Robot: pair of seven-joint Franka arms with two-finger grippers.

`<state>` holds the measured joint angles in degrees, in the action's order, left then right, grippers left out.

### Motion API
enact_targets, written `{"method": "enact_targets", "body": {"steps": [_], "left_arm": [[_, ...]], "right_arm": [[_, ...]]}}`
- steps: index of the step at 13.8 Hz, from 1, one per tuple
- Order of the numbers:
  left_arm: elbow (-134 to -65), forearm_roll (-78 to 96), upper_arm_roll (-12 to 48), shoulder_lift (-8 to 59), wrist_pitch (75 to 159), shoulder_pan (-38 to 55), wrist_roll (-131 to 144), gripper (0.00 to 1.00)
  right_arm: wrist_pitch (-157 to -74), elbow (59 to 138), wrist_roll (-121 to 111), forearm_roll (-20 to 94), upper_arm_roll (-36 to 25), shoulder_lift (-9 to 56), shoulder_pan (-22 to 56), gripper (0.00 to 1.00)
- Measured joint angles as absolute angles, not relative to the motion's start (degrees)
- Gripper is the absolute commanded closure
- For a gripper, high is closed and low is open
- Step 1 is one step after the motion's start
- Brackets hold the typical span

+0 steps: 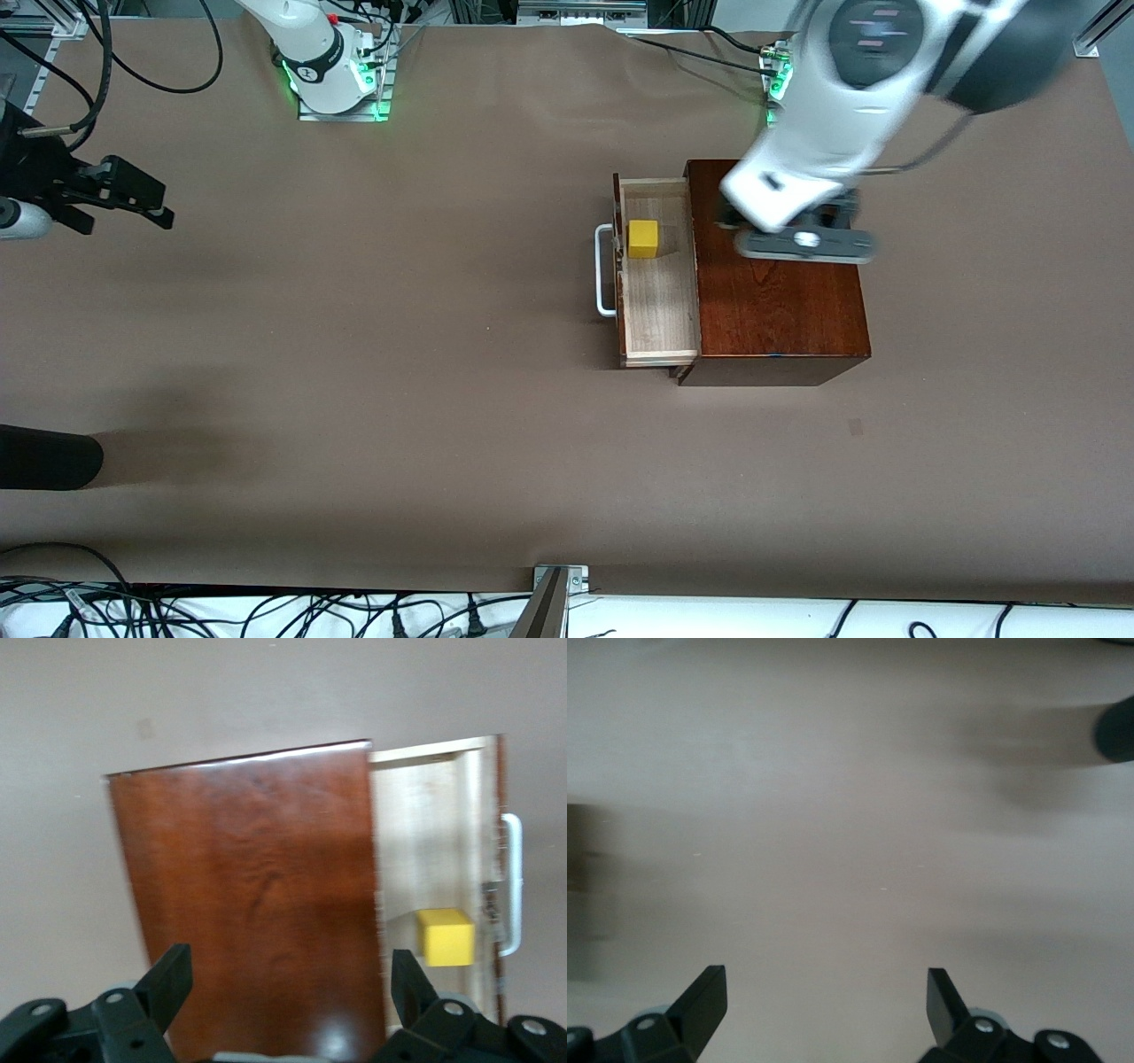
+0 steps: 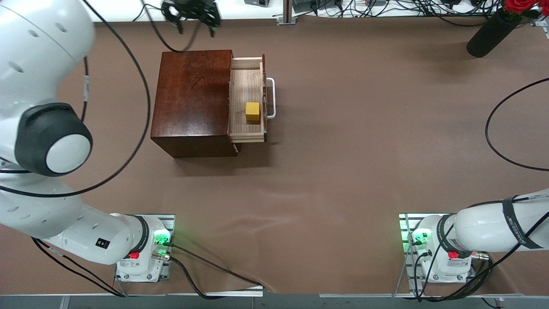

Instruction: Open drawer, take yellow block, close drawer

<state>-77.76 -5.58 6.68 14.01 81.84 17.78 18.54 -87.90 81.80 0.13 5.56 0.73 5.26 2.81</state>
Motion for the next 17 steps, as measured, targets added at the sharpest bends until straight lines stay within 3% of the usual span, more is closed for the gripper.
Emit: {"method": "enact_targets", "body": {"steps": [7, 11, 14, 17], "left_arm": [[-78.0, -5.02, 6.34, 13.74, 79.87, 1.65, 0.72, 0.0], [-78.81, -3.47, 6.31, 11.26, 82.59, -1.49, 0.73, 0.0], [-88.12, -3.47, 5.67, 4.95, 94.43, -2.42, 1.24, 0.0], [-94.95, -3.47, 5.17, 0.1, 95.71, -3.01, 1.26, 0.0]], "right_arm": [[-88.62, 81.88, -1.25, 9.34, 1.25, 9.7, 11.12, 0.0], [-89.97, 81.81, -3.92, 9.39, 1.49, 10.05, 19.07, 0.0], [-92.13, 81.83, -4.33, 9.36, 1.53, 11.09, 24.25, 0.0], [-92.46, 81.84, -4.54, 9.3, 1.53, 12.11, 28.67, 0.0]]}}
